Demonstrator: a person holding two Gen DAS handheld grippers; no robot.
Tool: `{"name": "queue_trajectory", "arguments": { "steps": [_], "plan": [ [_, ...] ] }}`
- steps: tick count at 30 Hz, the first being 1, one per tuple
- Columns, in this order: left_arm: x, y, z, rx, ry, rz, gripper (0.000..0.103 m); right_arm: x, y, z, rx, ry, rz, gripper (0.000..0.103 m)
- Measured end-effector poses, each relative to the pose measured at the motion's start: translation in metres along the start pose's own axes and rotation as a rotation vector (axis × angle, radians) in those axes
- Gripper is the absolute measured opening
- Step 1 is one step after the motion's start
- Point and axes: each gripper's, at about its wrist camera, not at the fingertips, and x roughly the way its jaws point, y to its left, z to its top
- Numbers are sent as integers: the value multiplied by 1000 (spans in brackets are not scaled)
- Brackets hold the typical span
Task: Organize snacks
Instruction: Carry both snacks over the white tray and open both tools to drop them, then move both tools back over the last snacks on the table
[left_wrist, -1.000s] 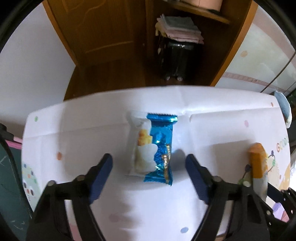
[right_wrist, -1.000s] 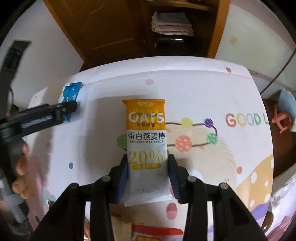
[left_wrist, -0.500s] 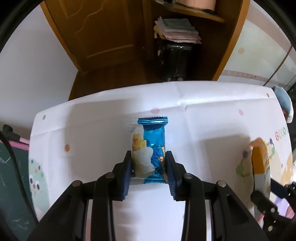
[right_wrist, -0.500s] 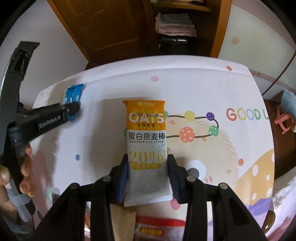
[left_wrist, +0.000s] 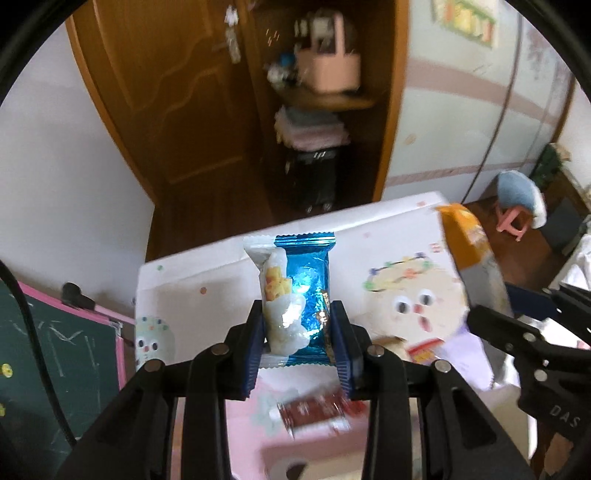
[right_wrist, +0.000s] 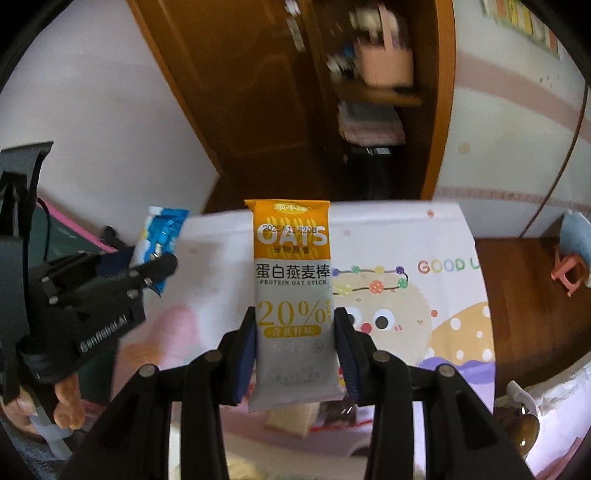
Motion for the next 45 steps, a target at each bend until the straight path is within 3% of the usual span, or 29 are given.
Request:
{"name": "queue_trajectory", "arguments": {
  "steps": [8,13,18,21,28,31,33,35,37,38,45],
  "plan": [
    [-143,-21,-56,33,-155,-46,32,-117,51,-40,-97,-140,77,40],
    [-205,-33,-103,53,-218,-40,33,-168,73,-73,-138,-212,114,39],
    [-233,-35,-144,26,-239,-60,33,-199,83,-106,-188,-273,121,33],
    [-232,-35,-168,-8,-235,-85,33,-200,84,-122,-204,-268,125,21],
    [-182,-37,-212,-125,-149,-133,33,-183,76,-166,-204,-232,66,20],
    [-157,-45,-231,-129,-118,-101,33,-173,70,-177,-195,-223,34,20],
    [-142,-53,-242,-104,-99,-64,41,-164,63,-185,-175,-225,-9,21],
    [-128,-60,-250,-94,-62,-48,88,-154,55,-192,-153,-209,-25,26],
    [-120,-63,-261,-97,-41,-63,92,-145,48,-200,-124,-188,-17,41],
    [-118,-65,-264,-88,-33,-68,92,-142,47,-203,-114,-181,-13,43],
    [-120,-65,-266,-70,-66,-40,92,-113,32,-223,-50,-61,32,44]
  ]
}}
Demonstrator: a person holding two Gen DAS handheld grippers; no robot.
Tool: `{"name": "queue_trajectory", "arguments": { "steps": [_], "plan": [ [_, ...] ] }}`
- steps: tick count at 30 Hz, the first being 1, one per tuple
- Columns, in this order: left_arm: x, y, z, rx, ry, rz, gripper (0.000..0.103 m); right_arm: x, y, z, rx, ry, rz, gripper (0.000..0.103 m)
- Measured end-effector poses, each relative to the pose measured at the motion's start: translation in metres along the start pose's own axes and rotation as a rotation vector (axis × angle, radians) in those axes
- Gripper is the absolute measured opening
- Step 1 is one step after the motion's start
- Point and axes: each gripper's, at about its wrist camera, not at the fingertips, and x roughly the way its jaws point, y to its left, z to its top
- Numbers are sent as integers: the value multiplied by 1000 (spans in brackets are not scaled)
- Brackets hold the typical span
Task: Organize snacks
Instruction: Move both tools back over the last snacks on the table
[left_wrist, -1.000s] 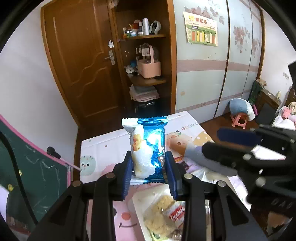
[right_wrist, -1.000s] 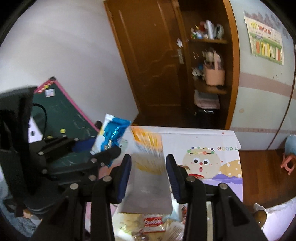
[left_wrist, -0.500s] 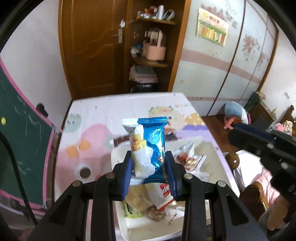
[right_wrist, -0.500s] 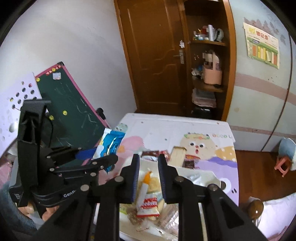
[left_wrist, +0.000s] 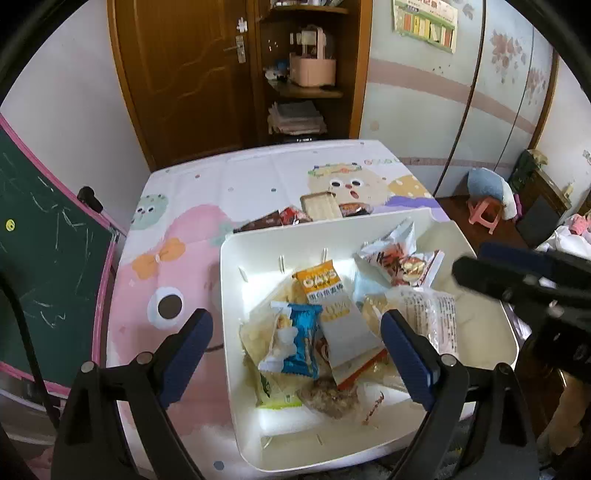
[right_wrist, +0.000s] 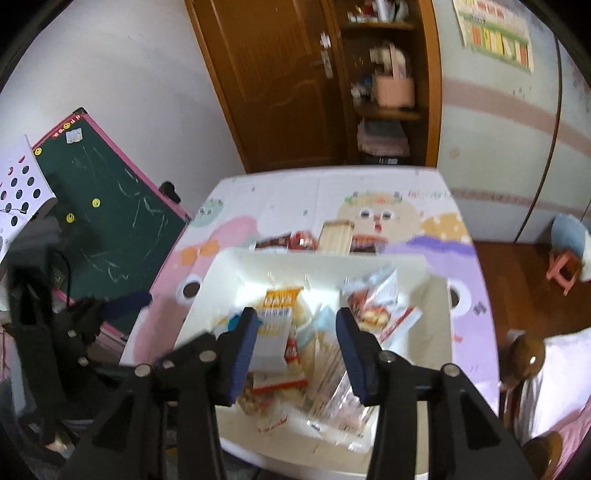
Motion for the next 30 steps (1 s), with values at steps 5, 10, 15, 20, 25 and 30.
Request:
{"name": "queue_trajectory", "arguments": {
  "steps": [5,10,15,20,25,30],
  "plan": [
    [1,-7,3,35,-5,-4,92,7,-2,0,14,20,6,44],
    [6,-12,1,56,-10,-17,92,17,2,2,13,50,11,44],
    [10,-4,5,27,-6,-17,92,22,1,3,18,56,5,44],
    [14,-1,11,28,-23,-1,92,30,-7,6,42,69,10,44],
    [13,0,21,58,-62,39,92,34,-15,11,63,65,15,44],
    [7,9,41,81,-111,79,92,33,-23,28,65,32,-1,44]
  ]
}}
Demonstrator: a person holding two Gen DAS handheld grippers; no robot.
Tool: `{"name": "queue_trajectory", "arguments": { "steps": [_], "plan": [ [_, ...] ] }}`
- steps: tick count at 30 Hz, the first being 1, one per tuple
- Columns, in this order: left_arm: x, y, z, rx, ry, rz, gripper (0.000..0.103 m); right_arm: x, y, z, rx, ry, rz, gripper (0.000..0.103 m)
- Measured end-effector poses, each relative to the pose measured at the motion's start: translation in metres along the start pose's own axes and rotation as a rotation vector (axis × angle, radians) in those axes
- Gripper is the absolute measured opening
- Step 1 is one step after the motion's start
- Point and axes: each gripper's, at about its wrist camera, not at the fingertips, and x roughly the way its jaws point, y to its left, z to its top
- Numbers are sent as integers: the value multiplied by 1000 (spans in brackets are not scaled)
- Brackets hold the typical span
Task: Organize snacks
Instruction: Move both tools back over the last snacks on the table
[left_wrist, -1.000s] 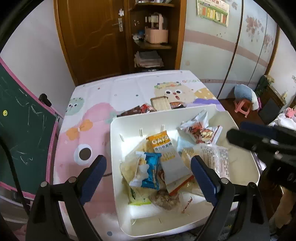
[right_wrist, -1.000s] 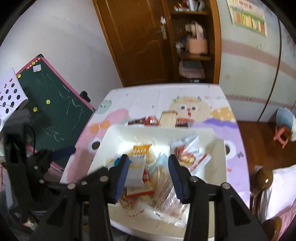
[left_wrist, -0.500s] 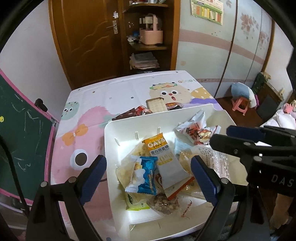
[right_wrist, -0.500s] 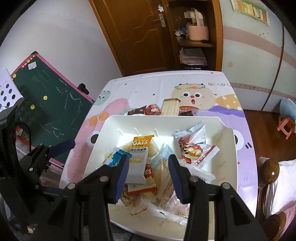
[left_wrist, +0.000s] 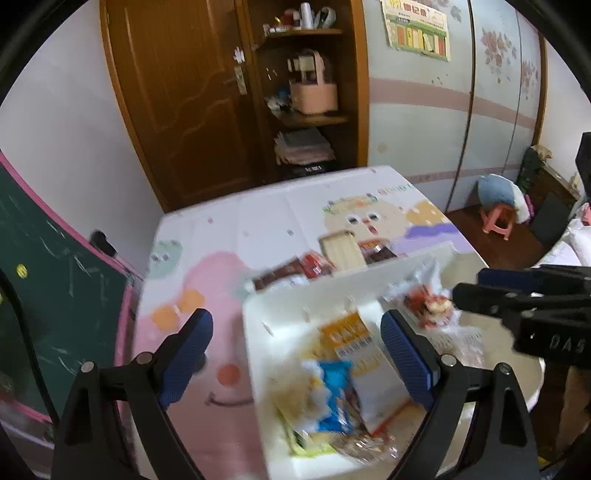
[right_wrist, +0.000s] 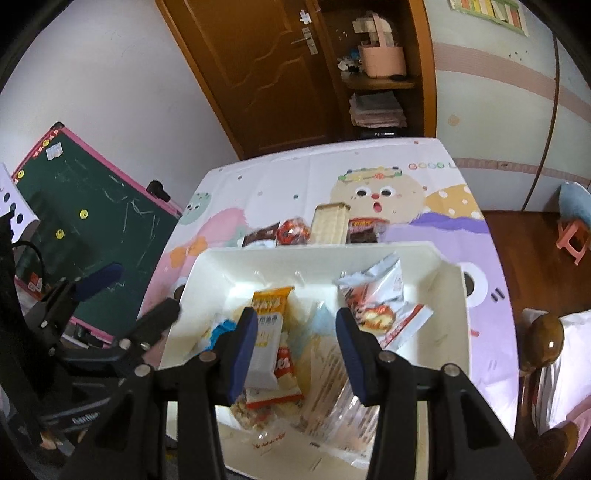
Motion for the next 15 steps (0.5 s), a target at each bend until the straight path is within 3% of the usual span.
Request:
{"name": "queue_trajectory", "arguments": {
  "steps": [9,12,15],
  "plan": [
    [11,36,77,127,-71,26,92,8,-11,71,-46,-30,-35,44],
    [34,44,107,192,-59,23,92,24,-12,97,-64,-17,-45,44],
    [68,51,127,232,-16,4,92,55,-11,119,-66,52,-15,44]
  ]
}}
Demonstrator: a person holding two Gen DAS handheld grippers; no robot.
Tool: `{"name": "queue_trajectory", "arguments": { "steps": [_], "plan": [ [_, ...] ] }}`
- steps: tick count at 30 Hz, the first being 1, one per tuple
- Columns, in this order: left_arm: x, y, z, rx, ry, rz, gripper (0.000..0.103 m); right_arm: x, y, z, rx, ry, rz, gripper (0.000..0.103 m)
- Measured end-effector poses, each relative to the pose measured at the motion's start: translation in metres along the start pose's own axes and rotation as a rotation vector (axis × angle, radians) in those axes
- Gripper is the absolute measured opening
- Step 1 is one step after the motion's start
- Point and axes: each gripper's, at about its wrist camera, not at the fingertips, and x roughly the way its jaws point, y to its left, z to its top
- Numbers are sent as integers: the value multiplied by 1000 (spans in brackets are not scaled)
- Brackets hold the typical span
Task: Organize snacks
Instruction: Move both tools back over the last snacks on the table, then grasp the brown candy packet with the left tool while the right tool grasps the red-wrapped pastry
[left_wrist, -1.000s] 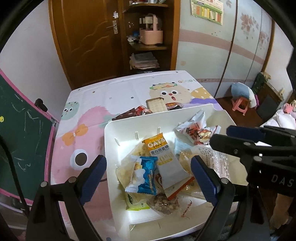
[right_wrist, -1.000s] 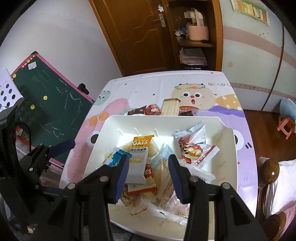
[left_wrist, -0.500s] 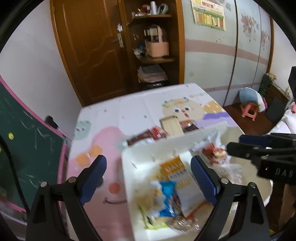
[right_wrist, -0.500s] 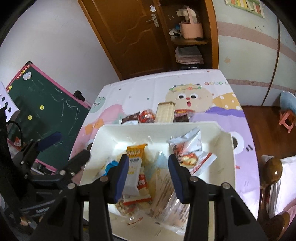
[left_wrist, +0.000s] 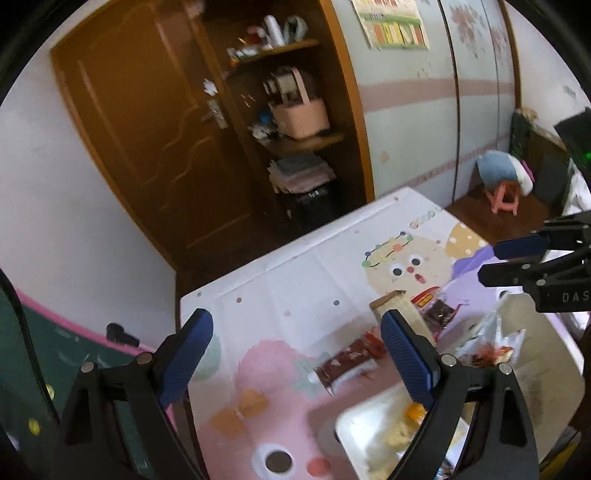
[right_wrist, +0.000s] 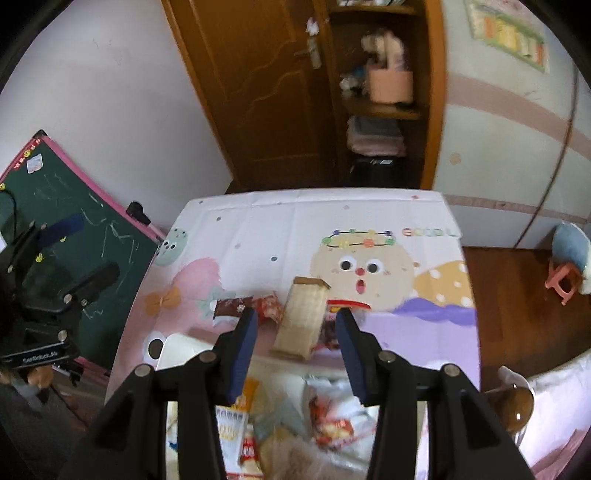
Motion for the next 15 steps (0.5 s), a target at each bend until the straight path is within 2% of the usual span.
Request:
{"name": "queue_trajectory", "arguments": {
  "steps": [4,6,8,11,13,15],
  "plan": [
    [54,7,5,19,99,-27,92,49,6,13,-2,126,51,44],
    [78,8,1,28,147,-64,92,82,12,12,0,208,60,44],
    [96,6,-8,55,183,-89,92,105,16,11,-2,261,66,44],
    [121,1,-26,109,225,-67,92,147,17,7,9,344,22,44],
    [133,-1,-37,125,258,-76,92,161,15,6,36,377,26,44],
    [142,-3,-49,145,283,-127,92,175,14,7,68,403,42,44]
  ]
}}
